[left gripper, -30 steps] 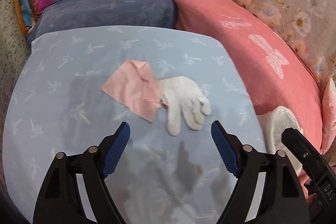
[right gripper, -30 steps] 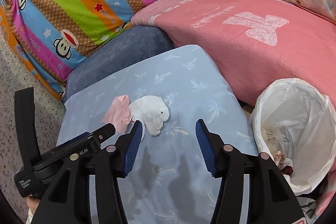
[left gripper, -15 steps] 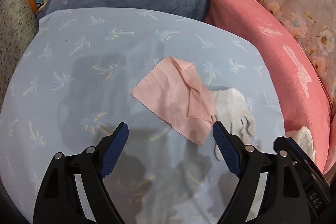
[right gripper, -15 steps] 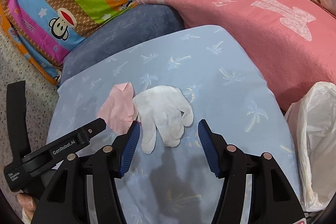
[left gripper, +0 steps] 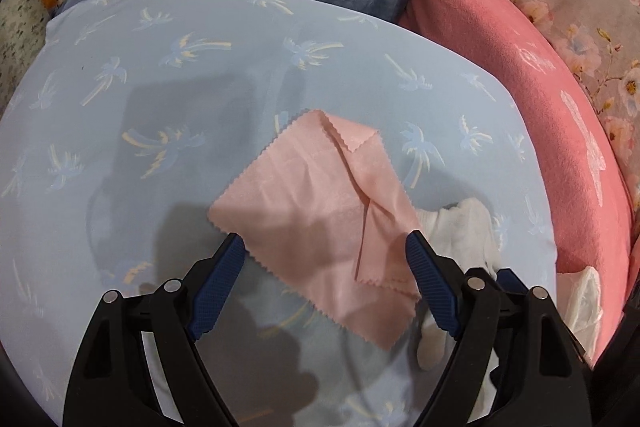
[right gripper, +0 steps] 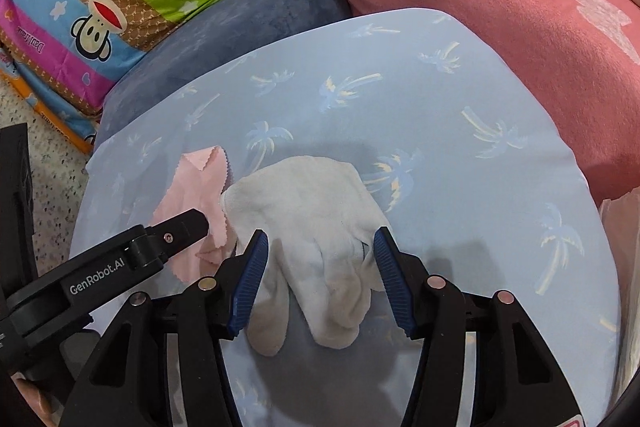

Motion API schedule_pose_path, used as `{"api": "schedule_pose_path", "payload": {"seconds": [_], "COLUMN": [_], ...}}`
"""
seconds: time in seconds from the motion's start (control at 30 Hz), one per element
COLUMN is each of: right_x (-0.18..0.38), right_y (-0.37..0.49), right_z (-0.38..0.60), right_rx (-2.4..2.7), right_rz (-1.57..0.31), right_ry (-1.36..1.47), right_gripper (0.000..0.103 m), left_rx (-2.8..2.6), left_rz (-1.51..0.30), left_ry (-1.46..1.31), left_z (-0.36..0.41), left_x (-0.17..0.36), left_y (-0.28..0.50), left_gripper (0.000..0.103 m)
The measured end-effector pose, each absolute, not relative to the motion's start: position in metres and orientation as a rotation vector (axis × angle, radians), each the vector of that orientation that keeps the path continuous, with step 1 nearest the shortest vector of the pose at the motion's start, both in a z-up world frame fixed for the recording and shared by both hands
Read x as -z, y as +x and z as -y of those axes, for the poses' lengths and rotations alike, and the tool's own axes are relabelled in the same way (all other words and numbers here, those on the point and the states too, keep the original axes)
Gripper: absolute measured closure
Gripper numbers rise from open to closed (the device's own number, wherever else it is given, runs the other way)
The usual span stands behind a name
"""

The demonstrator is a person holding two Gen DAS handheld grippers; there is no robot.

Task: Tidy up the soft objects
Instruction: 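Grasp the pink cloth with the left gripper while the right gripper grasps the white glove, then carry the pink cloth and white glove over the bin and open both grippers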

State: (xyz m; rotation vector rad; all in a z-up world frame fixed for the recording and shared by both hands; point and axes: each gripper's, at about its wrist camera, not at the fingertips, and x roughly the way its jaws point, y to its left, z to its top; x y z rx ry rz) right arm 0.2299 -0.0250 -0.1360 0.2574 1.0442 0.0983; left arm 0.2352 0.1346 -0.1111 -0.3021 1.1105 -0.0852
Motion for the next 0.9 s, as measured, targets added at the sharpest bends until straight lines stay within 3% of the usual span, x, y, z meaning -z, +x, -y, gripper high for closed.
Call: {"api": "schedule_pose_path", "payload": {"seconds": [0.07, 0.1, 0.17, 0.3, 0.4, 0.5, 0.57, 0.63, 0.9], "right_x": [0.137, 0.137, 0.136, 0.135, 0.135, 0.134, 0.132, 0.129, 0.107], "right_y": [0.228, 0.228, 0.225, 0.212, 0.199, 0.185, 0.176, 0.168, 0.139], "right_z": [0.021, 0.018, 0.015, 0.022, 0.038, 0.053, 0.061, 0.069, 0.094], "right_rx": [-0.088, -0.094, -0.100, -0.077, -0.064, -0.047, -0.039, -0.030, 0.000], "right_rz": [-1.037, -1.041, -1.034, -1.020, -1.022, -1.022, -1.024, -1.021, -0.974], "right_ry": [0.220, 0.204, 0.169, 0.154, 0.225, 0.258, 0.271, 0.288, 0.308], "right_gripper": [0.071, 0.084, 0.093, 0.095, 0.095, 0.095, 0.095, 0.095, 0.095], "left_rx": [0.091, 0.096, 0.104, 0.103, 0.106, 0.119, 0.140, 0.170, 0.229], "left_rz": [-1.102, -1.098, -1.090, -1.077, -1.067, -1.065, -1.074, -1.091, -1.100], "left_ry": [-0.280, -0.274, -0.264, -0.227, -0.198, -0.181, -0.180, -0.187, -0.172], "left_z": [-0.130, -0.129, -0.125, -0.120, -0.116, -0.112, -0.108, -0.103, -0.074], "left_x": [0.111, 0.111, 0.111, 0.111, 0.110, 0.110, 0.110, 0.111, 0.100], "left_y": [0.237, 0.237, 0.238, 0.235, 0.232, 0.229, 0.227, 0.223, 0.199], "left_gripper": [0.023, 0.023, 0.023, 0.028, 0.041, 0.060, 0.083, 0.096, 0.099]}}
